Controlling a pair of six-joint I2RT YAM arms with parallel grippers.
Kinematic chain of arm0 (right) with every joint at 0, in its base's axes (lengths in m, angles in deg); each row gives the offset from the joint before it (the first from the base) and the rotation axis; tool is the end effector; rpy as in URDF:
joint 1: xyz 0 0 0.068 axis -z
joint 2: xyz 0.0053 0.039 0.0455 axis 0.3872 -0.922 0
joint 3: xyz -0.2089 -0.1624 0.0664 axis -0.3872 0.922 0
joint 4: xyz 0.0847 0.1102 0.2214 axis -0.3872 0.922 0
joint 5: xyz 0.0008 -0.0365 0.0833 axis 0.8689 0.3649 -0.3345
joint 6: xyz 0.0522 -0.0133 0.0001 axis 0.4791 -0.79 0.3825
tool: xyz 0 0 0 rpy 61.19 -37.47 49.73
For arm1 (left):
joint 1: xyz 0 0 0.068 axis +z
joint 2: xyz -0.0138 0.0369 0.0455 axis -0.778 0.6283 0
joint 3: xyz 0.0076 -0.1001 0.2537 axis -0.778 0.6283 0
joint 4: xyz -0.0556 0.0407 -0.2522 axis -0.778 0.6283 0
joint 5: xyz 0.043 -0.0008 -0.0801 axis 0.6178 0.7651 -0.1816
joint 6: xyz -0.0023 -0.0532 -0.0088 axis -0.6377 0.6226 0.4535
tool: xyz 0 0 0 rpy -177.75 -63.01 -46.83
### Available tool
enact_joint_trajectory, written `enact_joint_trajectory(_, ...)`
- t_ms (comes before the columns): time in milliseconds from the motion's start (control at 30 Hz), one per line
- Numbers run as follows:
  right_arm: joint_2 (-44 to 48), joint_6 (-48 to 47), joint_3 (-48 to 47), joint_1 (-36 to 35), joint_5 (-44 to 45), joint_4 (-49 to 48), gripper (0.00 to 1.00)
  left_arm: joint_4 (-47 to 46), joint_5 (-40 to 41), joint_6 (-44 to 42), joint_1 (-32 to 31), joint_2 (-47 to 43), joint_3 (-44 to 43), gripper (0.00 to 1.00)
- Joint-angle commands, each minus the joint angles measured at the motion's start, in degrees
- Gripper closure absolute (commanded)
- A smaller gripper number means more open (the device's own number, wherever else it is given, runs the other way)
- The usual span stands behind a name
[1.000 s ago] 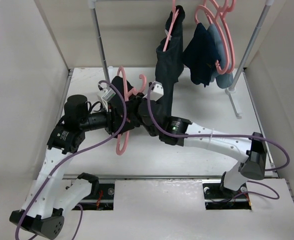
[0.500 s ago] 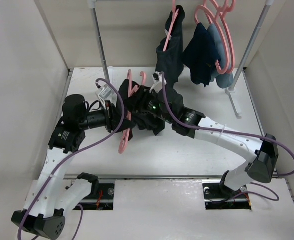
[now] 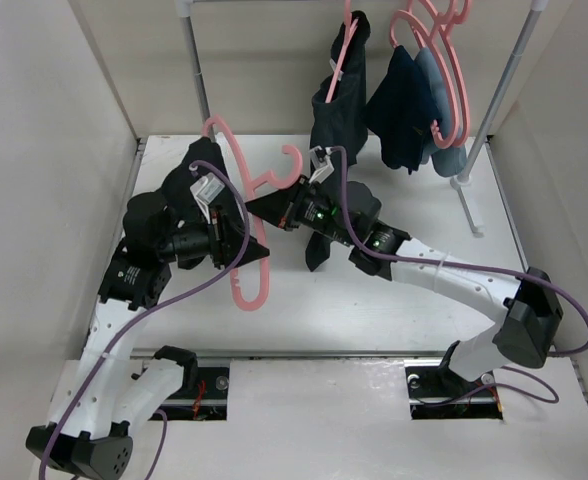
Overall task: Place the trousers on the hanger
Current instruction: Place the hanger at the hanger.
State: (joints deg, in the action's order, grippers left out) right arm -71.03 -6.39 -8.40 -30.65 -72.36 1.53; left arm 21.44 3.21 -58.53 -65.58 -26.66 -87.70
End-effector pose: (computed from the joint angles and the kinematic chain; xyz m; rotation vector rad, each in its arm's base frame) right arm 0.2117 0.2919 0.3833 -0.0656 1.6875 1.5899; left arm 0.1504 -0.0706 0.3964 0.7510 1.6486 -1.2895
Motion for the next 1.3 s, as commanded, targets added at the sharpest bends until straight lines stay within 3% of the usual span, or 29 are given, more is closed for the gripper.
enact_joint_trajectory(0, 3.0, -1.3, 1.1, 0.3, 5.3, -8.4, 1.00, -4.3, -4.8, -2.4, -0.8, -2.8, -2.7, 1.00)
enact_joint_trajectory(33, 4.0, -1.3, 1.1, -0.8, 7.6, -4.8, 1.00, -2.1, -2.5, -4.0, -0.8, -2.0, -3.4, 1.00)
enact_joint_trajectory(67, 4.0, -1.8, 0.0, -1.6, 10.4, -1.8, 1.00, 0.0, 0.5, -5.9, -0.8, -1.0, -5.3, 0.84)
enact_joint_trajectory(200, 4.8, -4.9, -6.4, -7.2, 28.1, 11.0, 1.00, 5.3, 4.3, -9.2, -1.4, 2.2, -9.1, 0.48)
enact_joint_trajectory(333, 2.0, -4.9, -12.2, -11.9, 38.2, 19.0, 1.00, 8.9, 8.9, -9.2, -4.8, 5.0, -11.8, 0.32)
enact_joint_trajectory(467, -1.1, -4.9, -18.5, -13.1, 42.9, 25.0, 1.00, 13.9, 14.3, -12.2, -8.3, 7.7, -13.6, 0.31)
enact_joint_trajectory(700, -3.7, -5.5, -22.6, -14.2, 47.3, 27.5, 1.00, 18.9, 23.3, -16.8, -10.1, 9.4, -13.6, 0.33)
enact_joint_trajectory(767, -4.2, -5.5, -23.2, -14.2, 47.4, 27.5, 1.00, 19.6, 26.0, -17.3, -10.7, 10.9, -13.6, 0.53)
enact_joint_trajectory(1000, -5.4, -6.0, -24.5, -14.7, 46.3, 27.5, 1.00, 21.9, 30.7, -20.2, -11.2, 15.5, -17.0, 1.00)
enact_joint_trajectory(1167, -5.4, -6.0, -23.4, -14.7, 46.3, 27.5, 1.00, 19.7, 32.5, -18.9, -11.2, 13.1, -16.4, 1.00)
enact_joint_trajectory(1267, -5.4, -8.5, -23.4, -14.7, 45.7, 25.9, 1.00, 15.1, 28.9, -15.5, -9.9, 10.2, -14.7, 1.00)
